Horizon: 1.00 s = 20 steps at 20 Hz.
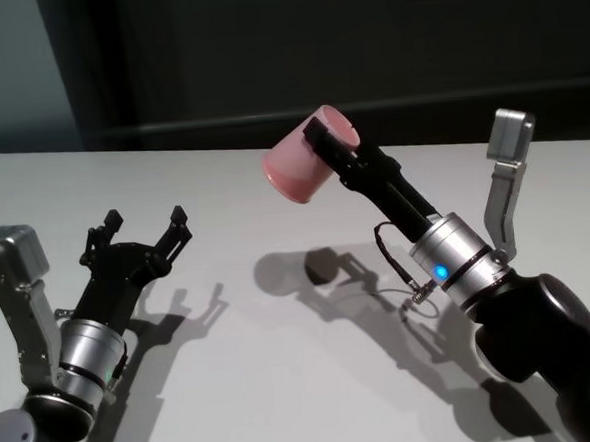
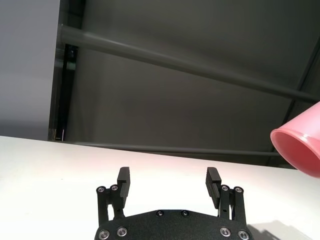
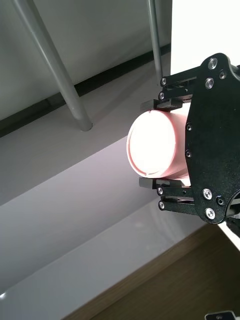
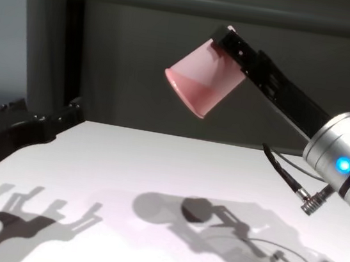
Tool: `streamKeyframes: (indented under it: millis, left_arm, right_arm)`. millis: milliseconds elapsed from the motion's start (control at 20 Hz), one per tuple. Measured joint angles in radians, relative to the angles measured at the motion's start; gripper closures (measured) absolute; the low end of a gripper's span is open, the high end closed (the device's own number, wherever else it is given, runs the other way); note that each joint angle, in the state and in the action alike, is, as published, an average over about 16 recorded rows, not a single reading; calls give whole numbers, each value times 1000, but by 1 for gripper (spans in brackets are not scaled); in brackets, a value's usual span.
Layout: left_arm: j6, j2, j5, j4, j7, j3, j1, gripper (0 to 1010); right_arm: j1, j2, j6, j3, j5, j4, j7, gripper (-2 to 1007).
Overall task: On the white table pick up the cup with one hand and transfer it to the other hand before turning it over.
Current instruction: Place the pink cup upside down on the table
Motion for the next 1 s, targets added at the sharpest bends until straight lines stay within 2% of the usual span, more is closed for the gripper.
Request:
streamKeyframes:
  millis: [250, 550, 800, 1000]
  left_arm:
    - [0, 0, 0, 0, 0, 0, 0, 9]
    - [0, 0, 0, 0, 0, 0, 0, 9]
    - [0, 0, 0, 0, 0, 0, 0, 9]
    - [0, 0, 0, 0, 0, 0, 0, 9]
  right_arm:
    - [19, 27, 16, -36, -107, -4, -38, 262]
    - [47, 62, 57, -86, -231, -8, -76, 262]
    - [64, 82, 97, -116, -306, -10, -93, 262]
    - [73, 93, 125, -131, -348, -11, -101, 262]
